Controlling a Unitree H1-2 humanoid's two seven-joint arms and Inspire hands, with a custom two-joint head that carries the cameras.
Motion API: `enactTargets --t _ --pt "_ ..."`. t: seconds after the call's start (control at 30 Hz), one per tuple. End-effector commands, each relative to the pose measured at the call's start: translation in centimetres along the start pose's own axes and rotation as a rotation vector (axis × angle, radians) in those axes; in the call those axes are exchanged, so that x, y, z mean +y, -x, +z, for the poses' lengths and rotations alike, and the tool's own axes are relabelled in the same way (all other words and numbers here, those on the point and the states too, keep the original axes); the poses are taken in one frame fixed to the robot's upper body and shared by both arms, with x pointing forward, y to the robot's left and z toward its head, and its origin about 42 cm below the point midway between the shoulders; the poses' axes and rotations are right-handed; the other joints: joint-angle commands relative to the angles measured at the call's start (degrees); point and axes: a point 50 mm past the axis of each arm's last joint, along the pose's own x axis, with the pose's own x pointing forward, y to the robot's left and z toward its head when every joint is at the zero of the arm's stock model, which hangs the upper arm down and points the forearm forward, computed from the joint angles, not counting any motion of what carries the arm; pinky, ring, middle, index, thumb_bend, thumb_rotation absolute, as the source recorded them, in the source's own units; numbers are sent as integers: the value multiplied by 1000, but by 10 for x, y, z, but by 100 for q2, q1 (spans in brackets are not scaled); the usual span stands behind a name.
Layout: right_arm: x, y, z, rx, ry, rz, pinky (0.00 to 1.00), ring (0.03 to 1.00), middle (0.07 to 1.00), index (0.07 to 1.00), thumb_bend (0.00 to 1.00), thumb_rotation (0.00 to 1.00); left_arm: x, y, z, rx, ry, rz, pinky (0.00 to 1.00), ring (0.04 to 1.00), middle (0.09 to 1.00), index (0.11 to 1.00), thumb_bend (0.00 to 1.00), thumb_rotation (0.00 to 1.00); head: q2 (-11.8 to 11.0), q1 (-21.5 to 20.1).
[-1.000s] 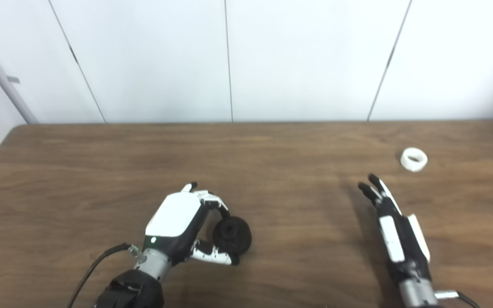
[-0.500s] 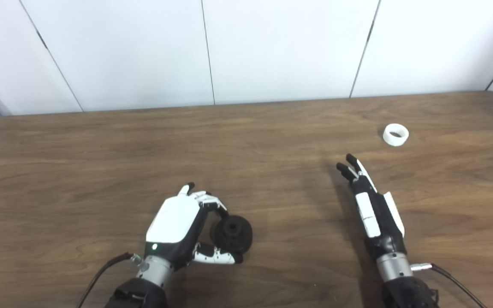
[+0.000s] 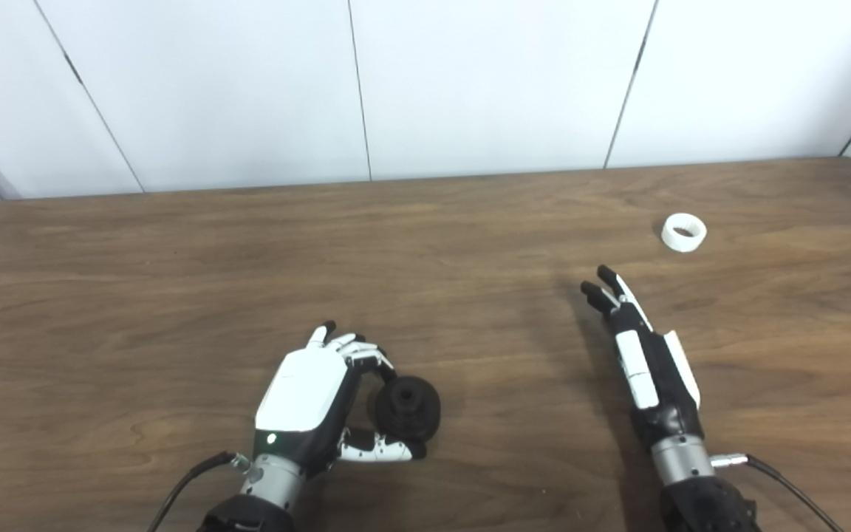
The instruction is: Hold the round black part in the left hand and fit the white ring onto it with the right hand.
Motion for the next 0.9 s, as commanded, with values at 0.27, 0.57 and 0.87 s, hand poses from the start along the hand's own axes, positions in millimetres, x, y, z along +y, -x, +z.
enactTargets --t 0.27,0.57,0.87 --pt "-8 3 13 -30 -15 -8 971 933 893 916 608 1000 -4 0 -3 9 -28 -24 1000 862 765 482 522 53 -9 -47" --pt "-18 -9 38 -79 9 -31 999 955 901 919 581 1000 -5 3 -7 20 -32 -38 992 854 762 482 522 53 -18 -93" --pt "-48 -39 72 -116 289 -97 870 908 892 885 576 877 -3 3 -11 23 -34 -44 1000 855 759 483 523 53 1 -824"
